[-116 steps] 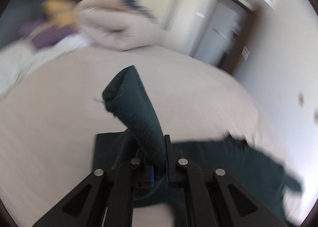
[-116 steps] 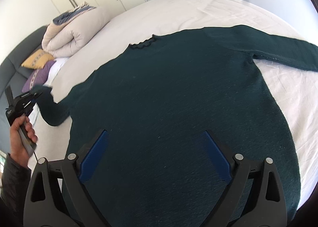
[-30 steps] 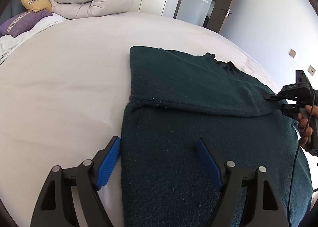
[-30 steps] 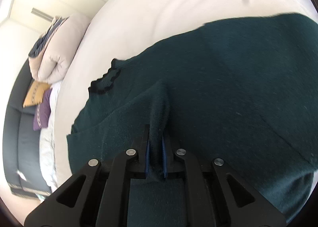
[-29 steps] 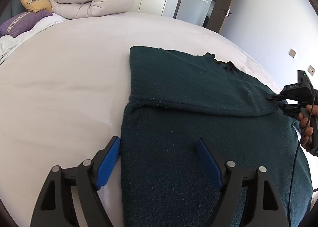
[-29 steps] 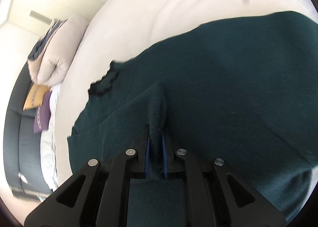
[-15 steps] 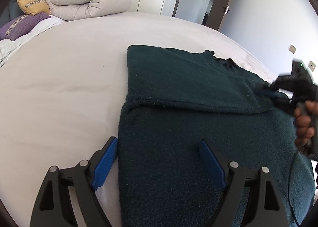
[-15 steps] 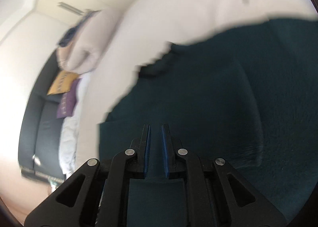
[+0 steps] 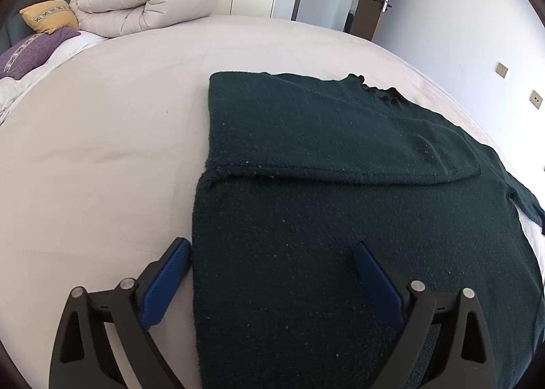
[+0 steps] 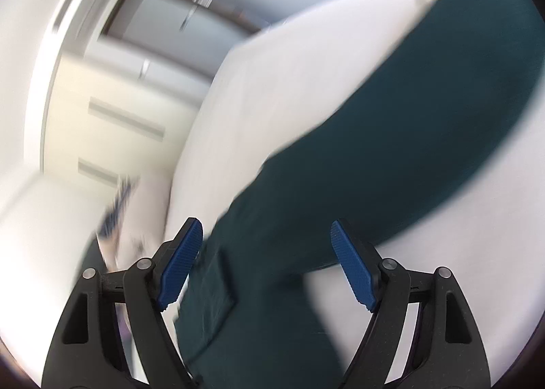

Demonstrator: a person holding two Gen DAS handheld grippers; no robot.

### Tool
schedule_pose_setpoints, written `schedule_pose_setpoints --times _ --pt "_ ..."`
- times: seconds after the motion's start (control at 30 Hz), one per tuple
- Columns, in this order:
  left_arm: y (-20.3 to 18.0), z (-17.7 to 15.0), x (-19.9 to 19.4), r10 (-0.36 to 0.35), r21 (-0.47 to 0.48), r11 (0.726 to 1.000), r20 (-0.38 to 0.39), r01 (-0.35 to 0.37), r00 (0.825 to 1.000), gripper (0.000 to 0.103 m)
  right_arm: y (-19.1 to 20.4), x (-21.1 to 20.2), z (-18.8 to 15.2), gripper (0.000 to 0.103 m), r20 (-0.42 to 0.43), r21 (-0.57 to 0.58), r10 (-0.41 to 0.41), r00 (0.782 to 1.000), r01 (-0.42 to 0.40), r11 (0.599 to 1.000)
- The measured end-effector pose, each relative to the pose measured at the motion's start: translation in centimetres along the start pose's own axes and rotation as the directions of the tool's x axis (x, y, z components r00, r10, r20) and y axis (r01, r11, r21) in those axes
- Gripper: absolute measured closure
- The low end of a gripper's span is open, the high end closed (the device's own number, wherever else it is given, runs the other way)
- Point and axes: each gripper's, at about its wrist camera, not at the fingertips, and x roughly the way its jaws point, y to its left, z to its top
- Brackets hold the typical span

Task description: Fold small clothes

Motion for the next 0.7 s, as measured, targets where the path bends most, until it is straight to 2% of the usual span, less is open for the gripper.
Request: schedule_pose_setpoints --times 0.13,0.17,0.23,0.3,0.4,0.57,0.7 --pt "0.0 0.3 0.0 -0.012 -0.008 1.000 -0.020 0.012 1.000 0.002 -6.3 -4.7 2.7 0.025 0.127 0.212 -0.060 0.990 0.032 0.977" --pt "0.1 0.5 -0.1 -0.014 -0.015 1.000 -0.029 0.014 0.999 0.002 -7.9 -5.6 3.1 0.025 0.156 0.271 -0.070 0.985 0.026 0.962" --pt "0.4 0.9 -0.7 -0.025 -0.056 0.998 -0.033 0.023 0.999 0.002 -9.7 -6.4 3.7 0.026 0.201 0.320 -0.033 0.979 -0.033 0.947" --pt "0.8 1.1 -1.5 -0.060 -0.116 0.992 -0.026 0.057 0.998 0.002 -10.7 -6.8 4.1 0.026 0.227 0.321 -0.023 0.974 -0.053 0.946" --pt "0.6 1.4 -2.7 -0.093 -0.176 0.980 -0.016 0.089 0.996 0.002 -10.0 -4.3 4.4 0.026 0.255 0.325 -0.023 0.967 -0.063 0.943" --pt "-2.2 2.4 -4.2 -0.162 -0.162 0.974 -0.009 0.159 0.987 0.002 -8.8 -0.2 5.3 0.026 0.274 0.319 -0.028 0.961 -0.064 0.945" --pt "-4.0 2.7 -4.0 -0.230 -0.178 0.959 -0.035 0.220 0.973 0.002 -9.5 0.5 8.1 0.028 0.286 0.316 -0.023 0.958 -0.071 0.946"
